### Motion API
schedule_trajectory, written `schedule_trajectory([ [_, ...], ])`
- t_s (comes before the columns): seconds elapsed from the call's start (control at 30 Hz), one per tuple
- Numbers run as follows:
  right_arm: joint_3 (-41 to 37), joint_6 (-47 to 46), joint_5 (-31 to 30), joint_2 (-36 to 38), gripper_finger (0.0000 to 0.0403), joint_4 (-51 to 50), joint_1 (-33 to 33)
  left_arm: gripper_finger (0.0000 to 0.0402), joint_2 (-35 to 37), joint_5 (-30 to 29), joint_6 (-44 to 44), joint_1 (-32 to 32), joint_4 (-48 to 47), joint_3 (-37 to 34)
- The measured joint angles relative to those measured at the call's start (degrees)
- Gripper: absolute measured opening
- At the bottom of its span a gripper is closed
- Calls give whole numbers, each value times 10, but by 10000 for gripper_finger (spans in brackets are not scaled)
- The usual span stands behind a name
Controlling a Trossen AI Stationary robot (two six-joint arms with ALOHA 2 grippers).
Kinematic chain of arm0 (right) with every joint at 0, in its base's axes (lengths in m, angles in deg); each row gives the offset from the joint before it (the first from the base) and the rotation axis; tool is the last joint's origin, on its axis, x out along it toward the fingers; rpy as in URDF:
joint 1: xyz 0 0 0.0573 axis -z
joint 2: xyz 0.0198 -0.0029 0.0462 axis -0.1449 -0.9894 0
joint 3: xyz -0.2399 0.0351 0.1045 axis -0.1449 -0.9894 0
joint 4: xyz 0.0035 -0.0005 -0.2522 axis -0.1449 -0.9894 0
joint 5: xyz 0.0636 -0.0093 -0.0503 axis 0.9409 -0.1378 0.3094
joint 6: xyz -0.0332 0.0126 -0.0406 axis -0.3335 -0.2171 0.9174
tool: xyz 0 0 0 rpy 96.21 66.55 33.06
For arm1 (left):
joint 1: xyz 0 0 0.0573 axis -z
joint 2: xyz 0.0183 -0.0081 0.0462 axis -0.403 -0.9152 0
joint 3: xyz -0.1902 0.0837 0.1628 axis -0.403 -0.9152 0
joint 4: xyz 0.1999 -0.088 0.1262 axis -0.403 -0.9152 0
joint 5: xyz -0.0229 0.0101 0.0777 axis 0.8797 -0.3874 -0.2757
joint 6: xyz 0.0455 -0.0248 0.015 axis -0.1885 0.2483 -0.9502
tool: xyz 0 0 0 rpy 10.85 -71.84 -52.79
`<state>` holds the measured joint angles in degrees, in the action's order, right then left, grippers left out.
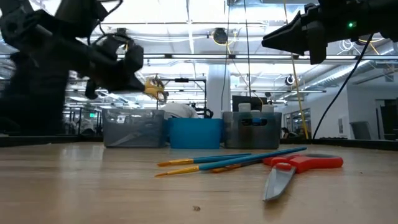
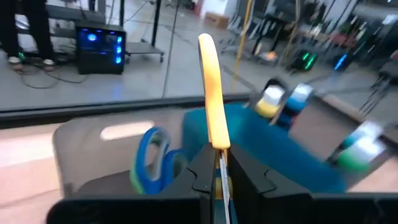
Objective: Pick & Place Paint Supplies
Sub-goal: Put the yellow scissors into the left gray bin
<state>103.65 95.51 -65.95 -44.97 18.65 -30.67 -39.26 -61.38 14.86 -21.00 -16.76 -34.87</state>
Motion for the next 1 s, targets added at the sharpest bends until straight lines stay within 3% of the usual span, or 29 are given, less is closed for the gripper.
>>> schedule_trajectory([
  [0.27, 0, -2, 51, 0, 100, -2, 10, 26, -107, -24, -42, -28, 51, 5],
  [0.53, 0, -5, 58, 0, 100, -2, 10, 26, -167, 30, -119, -48, 160, 4],
  [1.0, 0, -8, 58, 0, 100, -2, 10, 32, -168, 42, -47, -53, 92, 5],
])
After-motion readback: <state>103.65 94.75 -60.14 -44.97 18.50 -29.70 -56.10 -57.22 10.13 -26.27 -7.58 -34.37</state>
